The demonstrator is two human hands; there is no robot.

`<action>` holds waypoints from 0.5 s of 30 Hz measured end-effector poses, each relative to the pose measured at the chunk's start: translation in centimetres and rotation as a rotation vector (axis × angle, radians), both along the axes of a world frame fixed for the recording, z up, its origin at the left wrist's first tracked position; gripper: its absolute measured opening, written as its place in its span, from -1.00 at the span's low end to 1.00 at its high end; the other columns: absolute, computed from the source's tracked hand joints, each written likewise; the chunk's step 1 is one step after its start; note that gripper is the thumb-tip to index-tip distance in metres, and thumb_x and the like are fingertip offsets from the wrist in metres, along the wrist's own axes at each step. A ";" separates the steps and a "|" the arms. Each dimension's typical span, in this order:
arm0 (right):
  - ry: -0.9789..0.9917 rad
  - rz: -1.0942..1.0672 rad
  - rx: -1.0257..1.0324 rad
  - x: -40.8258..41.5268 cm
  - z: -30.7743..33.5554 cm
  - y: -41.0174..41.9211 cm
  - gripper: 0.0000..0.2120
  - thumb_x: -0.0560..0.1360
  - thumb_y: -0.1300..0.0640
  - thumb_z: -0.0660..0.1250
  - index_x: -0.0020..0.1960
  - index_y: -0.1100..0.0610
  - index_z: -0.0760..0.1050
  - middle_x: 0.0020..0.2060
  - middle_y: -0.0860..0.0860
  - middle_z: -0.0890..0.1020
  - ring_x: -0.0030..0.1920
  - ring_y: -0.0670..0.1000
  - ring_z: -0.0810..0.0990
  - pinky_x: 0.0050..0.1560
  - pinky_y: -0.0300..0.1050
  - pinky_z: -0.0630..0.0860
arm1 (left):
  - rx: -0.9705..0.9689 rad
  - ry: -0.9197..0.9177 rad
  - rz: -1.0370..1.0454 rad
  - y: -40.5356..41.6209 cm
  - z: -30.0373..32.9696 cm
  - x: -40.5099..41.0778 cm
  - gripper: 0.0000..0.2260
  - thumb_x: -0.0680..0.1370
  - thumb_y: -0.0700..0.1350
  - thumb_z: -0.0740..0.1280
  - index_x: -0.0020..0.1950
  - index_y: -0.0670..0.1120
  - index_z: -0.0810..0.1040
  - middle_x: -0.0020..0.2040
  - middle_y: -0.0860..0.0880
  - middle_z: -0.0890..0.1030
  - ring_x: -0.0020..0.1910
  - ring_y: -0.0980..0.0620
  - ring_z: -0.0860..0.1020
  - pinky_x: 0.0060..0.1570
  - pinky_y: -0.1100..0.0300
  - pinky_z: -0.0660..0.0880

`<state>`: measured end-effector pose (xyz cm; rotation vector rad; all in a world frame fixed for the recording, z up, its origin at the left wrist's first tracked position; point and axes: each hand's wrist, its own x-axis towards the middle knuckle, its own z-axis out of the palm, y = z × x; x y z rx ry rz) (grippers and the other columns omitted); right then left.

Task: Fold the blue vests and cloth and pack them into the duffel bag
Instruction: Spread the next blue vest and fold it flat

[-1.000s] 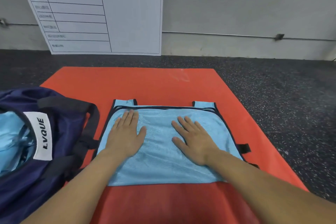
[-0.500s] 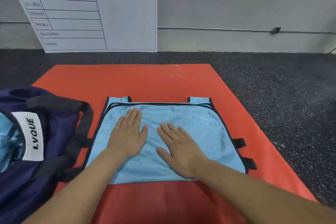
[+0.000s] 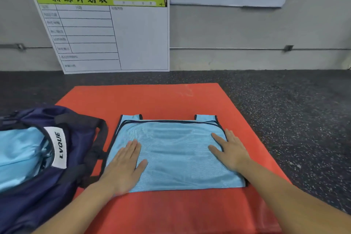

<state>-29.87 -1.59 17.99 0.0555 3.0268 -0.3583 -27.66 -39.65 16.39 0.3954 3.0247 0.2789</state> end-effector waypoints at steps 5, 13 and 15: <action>-0.004 0.030 -0.032 -2.1 0.1 -0.3 -0.35 0.62 -0.37 0.03 0.65 -0.17 0.05 0.66 0.09 -0.07 0.65 0.08 -0.19 0.61 0.03 -0.19 | -0.043 -0.042 -0.112 -2.9 0.6 4.6 -0.17 0.42 0.48 -0.42 0.60 0.07 -0.33 0.58 0.17 -0.37 0.49 0.32 -0.43 0.51 0.26 -0.34; 0.022 0.056 0.042 -4.1 -0.5 -0.9 -0.38 0.69 -0.20 -0.01 0.66 0.05 0.05 0.65 0.03 0.08 0.64 0.10 -0.01 0.62 0.06 -0.02 | -0.075 0.060 -0.099 -4.8 1.7 7.2 -0.31 0.62 0.37 -0.21 0.64 0.01 -0.17 0.62 0.12 -0.23 0.55 0.24 -0.32 0.48 0.31 -0.36; 0.019 0.020 0.052 -4.0 -0.5 -0.3 -0.40 0.70 -0.17 -0.03 0.67 0.05 0.03 0.65 0.03 0.07 0.65 0.11 -0.04 0.62 0.07 -0.04 | -0.073 0.058 -0.112 -4.4 1.5 7.3 -0.38 0.68 0.27 -0.09 0.65 0.02 -0.20 0.61 0.13 -0.26 0.54 0.28 -0.34 0.51 0.27 -0.34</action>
